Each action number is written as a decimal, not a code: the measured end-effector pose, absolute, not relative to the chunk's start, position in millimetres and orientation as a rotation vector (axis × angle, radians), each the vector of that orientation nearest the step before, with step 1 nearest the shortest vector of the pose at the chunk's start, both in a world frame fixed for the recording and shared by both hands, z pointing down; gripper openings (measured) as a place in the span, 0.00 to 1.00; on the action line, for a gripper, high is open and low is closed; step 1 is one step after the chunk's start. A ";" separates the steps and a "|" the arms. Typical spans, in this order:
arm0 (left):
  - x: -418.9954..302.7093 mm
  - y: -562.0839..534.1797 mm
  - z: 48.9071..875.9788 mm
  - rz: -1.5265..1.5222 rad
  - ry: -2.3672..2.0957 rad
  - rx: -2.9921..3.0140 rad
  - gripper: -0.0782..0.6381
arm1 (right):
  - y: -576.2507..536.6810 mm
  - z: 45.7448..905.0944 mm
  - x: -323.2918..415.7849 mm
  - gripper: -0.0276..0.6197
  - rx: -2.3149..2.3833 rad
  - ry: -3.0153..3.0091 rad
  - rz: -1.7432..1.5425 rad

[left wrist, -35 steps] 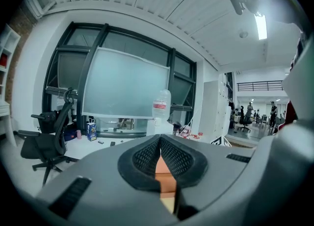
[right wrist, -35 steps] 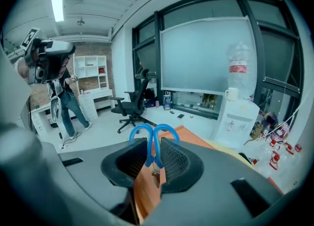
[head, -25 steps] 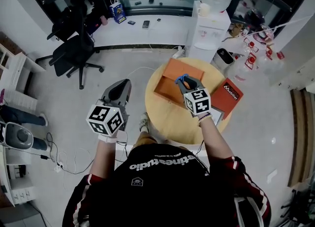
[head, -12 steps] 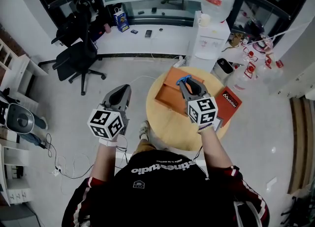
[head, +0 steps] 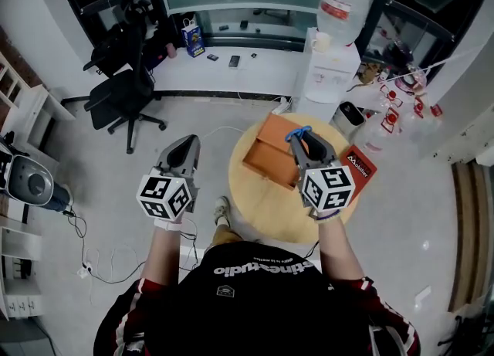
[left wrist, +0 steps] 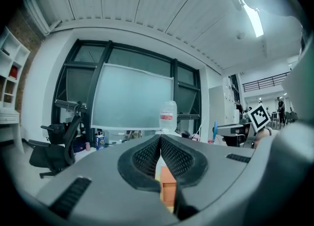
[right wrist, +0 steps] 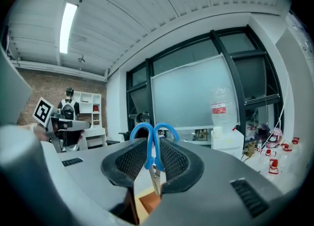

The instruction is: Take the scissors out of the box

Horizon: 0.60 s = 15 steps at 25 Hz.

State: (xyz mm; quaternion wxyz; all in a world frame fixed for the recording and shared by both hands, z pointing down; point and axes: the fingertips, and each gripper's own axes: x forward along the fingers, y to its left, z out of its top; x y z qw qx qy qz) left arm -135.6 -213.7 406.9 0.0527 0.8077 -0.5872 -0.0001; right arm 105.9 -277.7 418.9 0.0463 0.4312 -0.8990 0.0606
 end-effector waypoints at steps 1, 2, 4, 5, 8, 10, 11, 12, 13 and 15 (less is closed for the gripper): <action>-134.6 -213.0 405.1 -0.006 -1.788 2.464 0.13 | -274.9 414.0 107.0 0.22 1.317 -2.758 0.185; -133.1 -212.5 403.5 -0.014 -1.790 2.473 0.13 | -272.5 409.9 108.1 0.22 1.317 -2.766 0.180; -129.8 -211.7 400.6 -0.029 -1.790 2.488 0.13 | -269.2 403.9 110.7 0.22 1.325 -2.767 0.161; -128.3 -211.2 399.4 -0.035 -1.788 2.494 0.13 | -268.0 401.3 111.8 0.22 1.333 -2.766 0.156; -125.4 -209.8 395.3 -0.044 -1.788 2.510 0.13 | -266.1 393.7 112.8 0.22 1.352 -2.772 0.151; -125.5 -209.3 391.5 -0.053 -1.794 2.516 0.13 | -265.5 389.0 112.6 0.21 1.357 -2.771 0.140; -126.2 -209.1 389.6 -0.058 -1.797 2.516 0.13 | -265.3 386.9 112.7 0.22 1.362 -2.769 0.136; -127.1 -208.7 387.9 -0.061 -1.801 2.517 0.13 | -265.1 385.1 112.9 0.22 1.367 -2.766 0.134; -128.0 -208.5 386.5 -0.063 -1.804 2.517 0.13 | -265.0 383.6 113.3 0.22 1.372 -2.763 0.134; -129.7 -208.2 384.2 -0.064 -1.810 2.518 0.13 | -265.0 381.0 113.6 0.21 1.378 -2.758 0.130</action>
